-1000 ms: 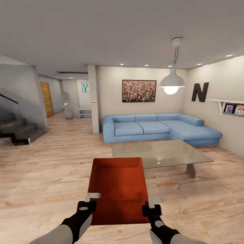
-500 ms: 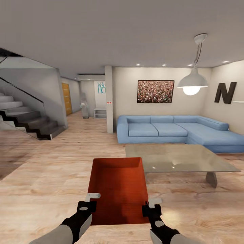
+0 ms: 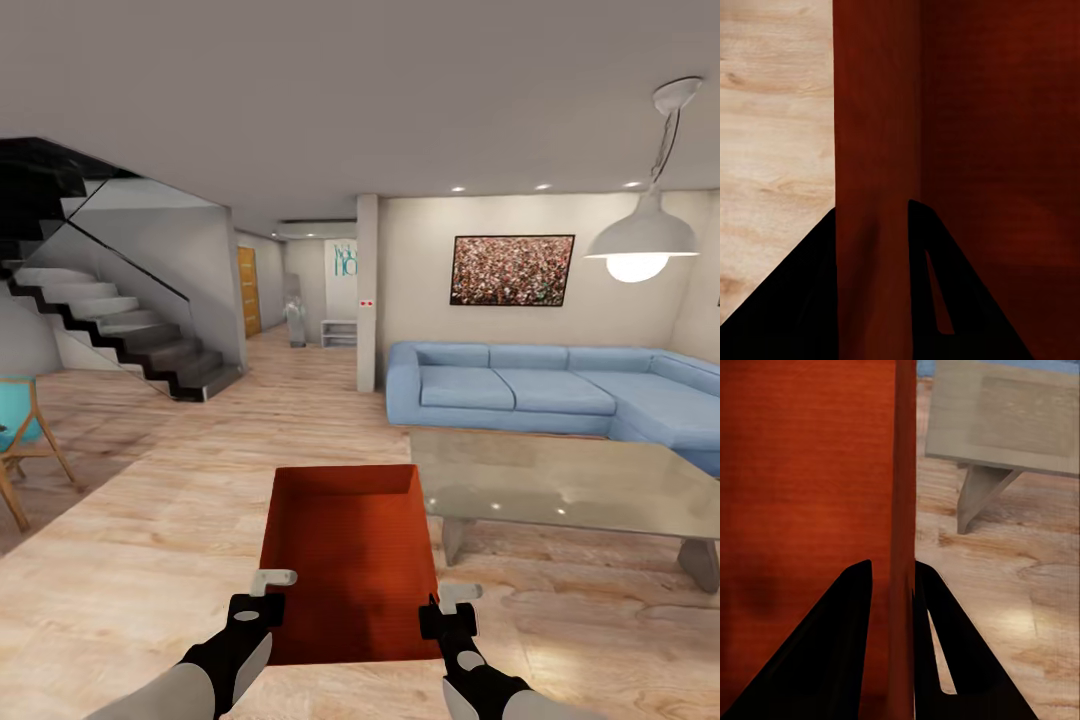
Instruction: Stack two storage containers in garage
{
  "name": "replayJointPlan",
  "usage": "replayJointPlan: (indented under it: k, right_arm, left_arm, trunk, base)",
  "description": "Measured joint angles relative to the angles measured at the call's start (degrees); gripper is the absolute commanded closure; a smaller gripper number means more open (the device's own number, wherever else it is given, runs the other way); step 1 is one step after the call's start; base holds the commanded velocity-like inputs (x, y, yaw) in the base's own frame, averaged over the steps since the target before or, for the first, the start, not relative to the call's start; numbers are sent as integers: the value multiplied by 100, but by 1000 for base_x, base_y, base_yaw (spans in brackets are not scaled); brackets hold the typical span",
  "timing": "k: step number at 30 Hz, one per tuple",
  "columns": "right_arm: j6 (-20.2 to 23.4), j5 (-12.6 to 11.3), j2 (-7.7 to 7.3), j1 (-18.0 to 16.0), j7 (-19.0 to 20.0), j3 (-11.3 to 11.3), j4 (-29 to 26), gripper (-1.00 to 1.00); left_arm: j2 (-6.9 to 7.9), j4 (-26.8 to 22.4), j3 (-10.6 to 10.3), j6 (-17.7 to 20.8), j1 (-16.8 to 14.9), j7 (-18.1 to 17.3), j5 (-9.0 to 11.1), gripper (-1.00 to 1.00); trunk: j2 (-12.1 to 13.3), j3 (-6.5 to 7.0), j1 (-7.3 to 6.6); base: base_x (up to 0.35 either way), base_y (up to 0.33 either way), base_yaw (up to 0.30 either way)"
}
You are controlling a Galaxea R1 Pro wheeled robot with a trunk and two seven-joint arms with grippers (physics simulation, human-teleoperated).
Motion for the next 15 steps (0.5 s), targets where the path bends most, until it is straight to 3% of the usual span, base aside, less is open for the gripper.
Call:
replayJointPlan:
  k: [15]
  right_arm:
    - [0, 6, 1, 0, -2, -5, 0, 100]
  left_arm:
    - [1, 0, -1, 0, 0, -1, 1, 100]
  trunk:
    - [-1, 0, 1]
  base:
    - [0, 0, 300]
